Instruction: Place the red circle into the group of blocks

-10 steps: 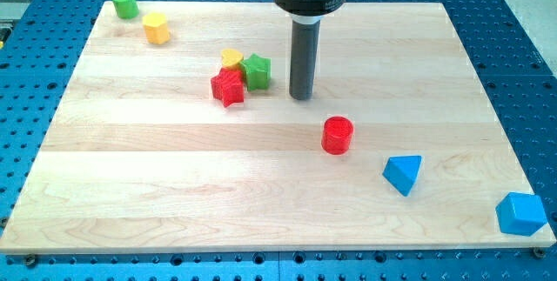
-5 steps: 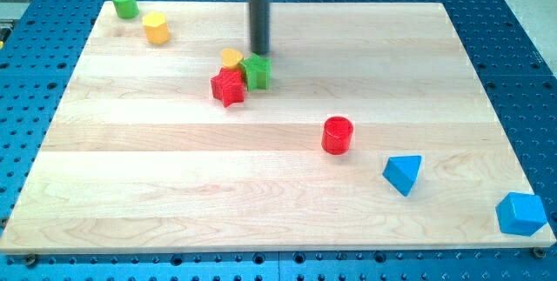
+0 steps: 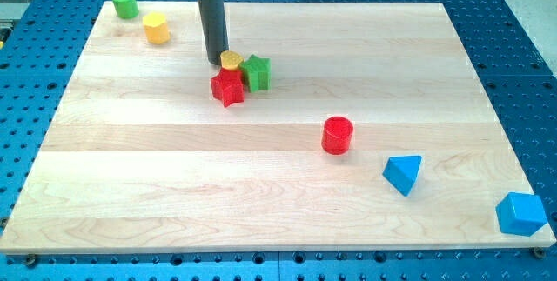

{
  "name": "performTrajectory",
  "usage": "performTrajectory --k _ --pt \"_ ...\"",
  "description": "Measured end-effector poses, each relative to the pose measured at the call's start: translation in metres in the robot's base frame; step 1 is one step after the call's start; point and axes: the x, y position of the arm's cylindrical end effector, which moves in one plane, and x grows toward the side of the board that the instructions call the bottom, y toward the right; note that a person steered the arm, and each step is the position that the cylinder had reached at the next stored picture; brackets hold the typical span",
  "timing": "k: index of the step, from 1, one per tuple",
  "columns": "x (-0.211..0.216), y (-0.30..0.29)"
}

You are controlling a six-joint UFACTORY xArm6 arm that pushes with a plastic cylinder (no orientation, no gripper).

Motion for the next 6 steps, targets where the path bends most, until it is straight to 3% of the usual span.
performTrajectory --k 2,3,4,5,6 --pt "-0.012 0.035" --pt "-0.015 0.088" --pt "0.002 0.186" --pt "0.054 0.234" --pt "0.124 0.229"
